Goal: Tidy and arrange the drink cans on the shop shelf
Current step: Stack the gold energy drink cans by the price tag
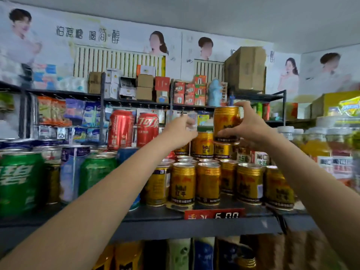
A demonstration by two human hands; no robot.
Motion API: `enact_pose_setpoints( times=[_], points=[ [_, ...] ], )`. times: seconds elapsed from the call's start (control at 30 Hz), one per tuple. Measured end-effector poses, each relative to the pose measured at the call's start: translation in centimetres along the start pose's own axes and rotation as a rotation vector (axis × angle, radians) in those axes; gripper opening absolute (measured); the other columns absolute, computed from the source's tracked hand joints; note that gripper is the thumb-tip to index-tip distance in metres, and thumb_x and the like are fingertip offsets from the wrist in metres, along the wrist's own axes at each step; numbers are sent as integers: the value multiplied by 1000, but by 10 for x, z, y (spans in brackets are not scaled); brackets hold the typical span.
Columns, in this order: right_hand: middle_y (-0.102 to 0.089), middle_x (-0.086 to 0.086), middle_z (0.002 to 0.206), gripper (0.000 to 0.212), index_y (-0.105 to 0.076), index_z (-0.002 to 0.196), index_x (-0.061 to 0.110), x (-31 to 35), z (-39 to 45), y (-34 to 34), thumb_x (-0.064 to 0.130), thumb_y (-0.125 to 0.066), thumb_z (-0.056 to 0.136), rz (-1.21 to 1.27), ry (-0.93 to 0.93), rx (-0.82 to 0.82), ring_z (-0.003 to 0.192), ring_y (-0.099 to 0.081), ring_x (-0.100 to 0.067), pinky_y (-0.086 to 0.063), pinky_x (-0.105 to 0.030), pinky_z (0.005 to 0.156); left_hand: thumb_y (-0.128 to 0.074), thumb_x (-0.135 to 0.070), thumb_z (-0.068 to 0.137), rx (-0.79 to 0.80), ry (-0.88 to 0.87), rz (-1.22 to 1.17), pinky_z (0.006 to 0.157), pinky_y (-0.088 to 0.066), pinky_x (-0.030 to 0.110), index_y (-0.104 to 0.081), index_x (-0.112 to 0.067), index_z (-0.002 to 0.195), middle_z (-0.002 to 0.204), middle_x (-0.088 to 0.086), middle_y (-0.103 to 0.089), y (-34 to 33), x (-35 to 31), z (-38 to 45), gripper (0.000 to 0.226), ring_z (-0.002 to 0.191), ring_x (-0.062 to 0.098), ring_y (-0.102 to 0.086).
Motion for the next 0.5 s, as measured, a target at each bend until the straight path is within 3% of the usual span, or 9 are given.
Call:
enact_pose_setpoints(
  times=[0.2, 0.33, 0.5],
  points=[
    [-50, -10, 122, 95, -27, 132, 15, -52, 21, 4, 33, -85, 60, -215, -76, 2, 116, -48, -29, -46, -43, 94, -50, -16, 93, 242, 75, 155, 97, -36, 24, -52, -10, 128, 134, 5, -50, -63, 10, 19, 35, 122, 18, -47],
    [-48, -11, 130, 96, -24, 136, 10, -63, 18, -3, 33, -83, 64, -298, -54, 41, 120, -46, -27, -40, -30, 82, -47, -19, 95, 353, 74, 253, 103, -35, 29, -52, -11, 129, 138, 4, -47, -89, 9, 25, 36, 125, 19, -44],
    [-46, -15, 132, 104, -17, 140, 4, -75, 19, -12, 31, -83, 65, -350, -49, 90, 122, -45, -29, -42, -33, 89, -48, -24, 94, 423, 60, 358, 100, -37, 28, -51, -11, 130, 137, 4, -49, -109, 9, 29, 38, 124, 18, -46]
  ],
)
Point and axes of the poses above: each hand's wrist, its own z-axis towards the middle knuckle, its own y-axis out of the back of the hand, x = y × z, the point moved 7 cm from there along z, towards the middle knuckle
